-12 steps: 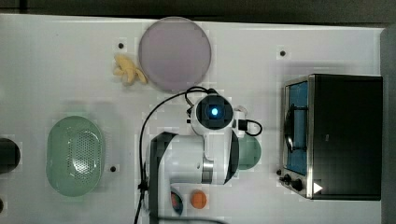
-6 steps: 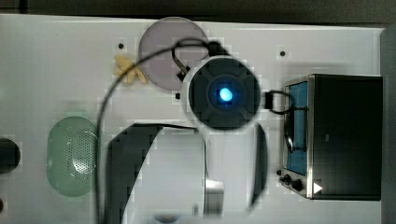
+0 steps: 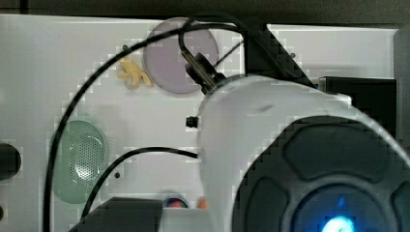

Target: Pick Ketchup from oven and place it on table.

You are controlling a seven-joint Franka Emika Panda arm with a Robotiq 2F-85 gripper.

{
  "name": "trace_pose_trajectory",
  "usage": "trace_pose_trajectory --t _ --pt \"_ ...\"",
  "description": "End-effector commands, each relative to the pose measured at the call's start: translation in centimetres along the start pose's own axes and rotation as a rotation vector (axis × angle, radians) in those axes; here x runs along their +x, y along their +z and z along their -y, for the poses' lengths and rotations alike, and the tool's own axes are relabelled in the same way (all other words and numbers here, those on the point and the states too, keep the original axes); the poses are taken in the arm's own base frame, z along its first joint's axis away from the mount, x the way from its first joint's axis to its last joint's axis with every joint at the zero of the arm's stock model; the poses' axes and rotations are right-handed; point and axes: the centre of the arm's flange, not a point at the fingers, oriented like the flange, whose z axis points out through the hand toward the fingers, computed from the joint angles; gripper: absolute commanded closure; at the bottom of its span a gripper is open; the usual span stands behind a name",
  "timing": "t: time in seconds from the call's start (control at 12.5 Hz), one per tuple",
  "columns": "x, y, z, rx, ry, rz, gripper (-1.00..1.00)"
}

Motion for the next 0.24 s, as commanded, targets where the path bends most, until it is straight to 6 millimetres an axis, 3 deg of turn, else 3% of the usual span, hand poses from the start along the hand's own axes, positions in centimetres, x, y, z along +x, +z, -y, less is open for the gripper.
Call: trace_pose_trajectory --t 0.08,0.24 --pt "0.14 6.98 1.06 -0.113 0.023 0.103 -1.00" --pt "0.20 7.28 1.10 -0.117 0.024 0.106 -1.00"
